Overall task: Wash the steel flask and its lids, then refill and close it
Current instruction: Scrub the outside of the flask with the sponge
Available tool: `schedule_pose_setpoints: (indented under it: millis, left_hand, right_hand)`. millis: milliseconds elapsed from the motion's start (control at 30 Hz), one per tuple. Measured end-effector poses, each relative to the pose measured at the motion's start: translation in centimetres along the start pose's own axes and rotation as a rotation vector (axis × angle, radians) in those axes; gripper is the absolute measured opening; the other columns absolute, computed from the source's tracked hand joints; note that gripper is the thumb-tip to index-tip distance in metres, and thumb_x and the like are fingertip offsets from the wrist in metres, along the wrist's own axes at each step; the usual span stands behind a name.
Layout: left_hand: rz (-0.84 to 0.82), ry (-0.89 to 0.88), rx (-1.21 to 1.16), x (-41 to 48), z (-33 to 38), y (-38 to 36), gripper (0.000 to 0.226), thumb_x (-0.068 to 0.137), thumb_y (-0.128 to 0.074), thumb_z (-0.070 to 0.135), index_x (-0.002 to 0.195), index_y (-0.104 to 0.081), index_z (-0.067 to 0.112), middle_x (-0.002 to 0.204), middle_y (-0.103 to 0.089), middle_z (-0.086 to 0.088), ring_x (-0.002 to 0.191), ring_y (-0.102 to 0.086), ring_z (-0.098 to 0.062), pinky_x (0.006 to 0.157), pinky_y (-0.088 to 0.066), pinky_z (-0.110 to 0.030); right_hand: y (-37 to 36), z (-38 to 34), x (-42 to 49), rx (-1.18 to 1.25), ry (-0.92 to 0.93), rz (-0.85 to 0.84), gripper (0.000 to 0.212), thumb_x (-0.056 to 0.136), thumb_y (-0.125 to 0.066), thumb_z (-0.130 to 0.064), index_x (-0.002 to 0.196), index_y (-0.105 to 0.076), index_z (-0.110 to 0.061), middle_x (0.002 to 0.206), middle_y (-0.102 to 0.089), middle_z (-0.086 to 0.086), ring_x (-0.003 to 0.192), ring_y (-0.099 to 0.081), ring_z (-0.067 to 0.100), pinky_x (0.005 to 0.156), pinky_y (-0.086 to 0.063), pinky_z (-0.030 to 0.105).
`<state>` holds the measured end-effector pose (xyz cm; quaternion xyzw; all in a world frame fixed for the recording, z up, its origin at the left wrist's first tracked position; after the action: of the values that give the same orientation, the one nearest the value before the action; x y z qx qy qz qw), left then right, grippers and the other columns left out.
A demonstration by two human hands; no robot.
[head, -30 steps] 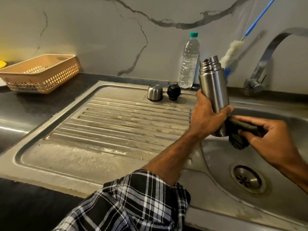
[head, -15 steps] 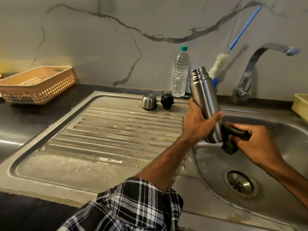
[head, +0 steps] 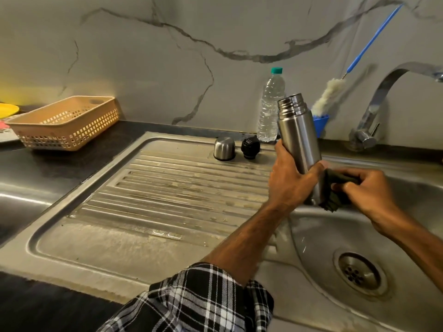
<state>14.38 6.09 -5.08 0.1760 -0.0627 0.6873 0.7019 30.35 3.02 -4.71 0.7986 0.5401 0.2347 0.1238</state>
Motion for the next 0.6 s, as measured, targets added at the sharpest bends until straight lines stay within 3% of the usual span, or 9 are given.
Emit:
schedule_pose_setpoints:
  millis: [133, 233, 400, 433, 500, 533, 600]
  left_hand:
    - [0.059, -0.003, 0.040, 0.4, -0.6, 0.6, 0.079, 0.083, -0.081, 0.036, 0.141, -0.029, 0.022, 0.132, -0.059, -0.002, 0.104, -0.061, -0.014, 0.094, -0.056, -0.039]
    - [0.061, -0.024, 0.053, 0.4, -0.3, 0.8, 0.079, 0.084, -0.082, 0.035, 0.140, -0.030, 0.019, 0.133, -0.059, -0.002, 0.103, -0.058, -0.010, 0.091, -0.054, -0.032]
    - [0.049, -0.051, 0.047, 0.7, -0.2, 1.1, 0.080, 0.084, -0.082, 0.031, 0.142, -0.030, 0.016, 0.136, -0.057, -0.005, 0.108, -0.057, -0.010, 0.091, -0.050, -0.027]
    - [0.049, -0.055, 0.045, 0.8, -0.2, 1.1, 0.081, 0.084, -0.082, 0.031, 0.143, -0.029, 0.015, 0.137, -0.057, -0.006, 0.109, -0.057, -0.009, 0.091, -0.049, -0.027]
    - [0.052, -0.070, 0.037, 0.9, 0.3, 1.2, 0.084, 0.084, -0.083, 0.031, 0.146, -0.029, 0.014, 0.138, -0.057, -0.006, 0.111, -0.057, -0.010, 0.094, -0.049, -0.028]
    - [0.058, -0.080, 0.032, 1.0, 0.6, 1.3, 0.085, 0.083, -0.083, 0.031, 0.146, -0.029, 0.014, 0.138, -0.057, -0.006, 0.112, -0.058, -0.010, 0.096, -0.050, -0.030]
    - [0.082, -0.098, 0.020, 1.1, 1.1, 1.6, 0.083, 0.082, -0.084, 0.031, 0.145, -0.032, 0.014, 0.136, -0.059, -0.005, 0.113, -0.060, -0.012, 0.099, -0.052, -0.033]
  right_hand:
    - [-0.9, 0.0, -0.6, 0.007, 0.037, -0.032, 0.045, 0.083, -0.062, 0.015, 0.119, -0.071, -0.012, 0.103, -0.071, 0.004, 0.096, -0.066, 0.018, 0.083, -0.053, 0.029]
    - [-0.6, 0.4, -1.5, 0.001, 0.067, -0.038, 0.045, 0.083, -0.065, 0.012, 0.119, -0.071, -0.014, 0.102, -0.073, 0.003, 0.092, -0.069, 0.018, 0.083, -0.058, 0.039]
    - [-0.5, 0.8, -2.3, -0.074, 0.108, -0.028, 0.044, 0.082, -0.068, 0.008, 0.118, -0.073, -0.017, 0.099, -0.075, 0.002, 0.090, -0.070, 0.018, 0.084, -0.059, 0.042]
    - [-0.6, 0.7, -2.3, -0.099, 0.116, -0.026, 0.043, 0.082, -0.068, 0.007, 0.117, -0.073, -0.018, 0.097, -0.075, 0.000, 0.085, -0.070, 0.015, 0.080, -0.060, 0.037]
    - [-0.5, 0.5, -2.3, -0.156, 0.126, -0.011, 0.041, 0.083, -0.067, 0.006, 0.116, -0.073, -0.018, 0.089, -0.072, -0.005, 0.076, -0.065, 0.004, 0.064, -0.053, 0.012]
    - [-0.4, 0.3, -2.3, -0.168, 0.124, 0.006, 0.042, 0.084, -0.066, 0.007, 0.116, -0.073, -0.018, 0.086, -0.069, -0.008, 0.074, -0.063, 0.001, 0.058, -0.048, 0.007]
    - [-0.6, 0.3, -2.1, -0.185, 0.130, 0.029, 0.043, 0.083, -0.066, 0.008, 0.116, -0.074, -0.018, 0.088, -0.069, -0.007, 0.081, -0.068, 0.009, 0.065, -0.045, 0.007]
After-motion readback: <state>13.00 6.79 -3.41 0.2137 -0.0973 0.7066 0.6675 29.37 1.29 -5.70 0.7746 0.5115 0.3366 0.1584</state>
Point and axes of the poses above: each hand's wrist, its own x-axis towards the middle knuckle, its own y-axis out of the back of the hand, z = x × y, the point moved 2 cm from there along x, towards the middle knuckle
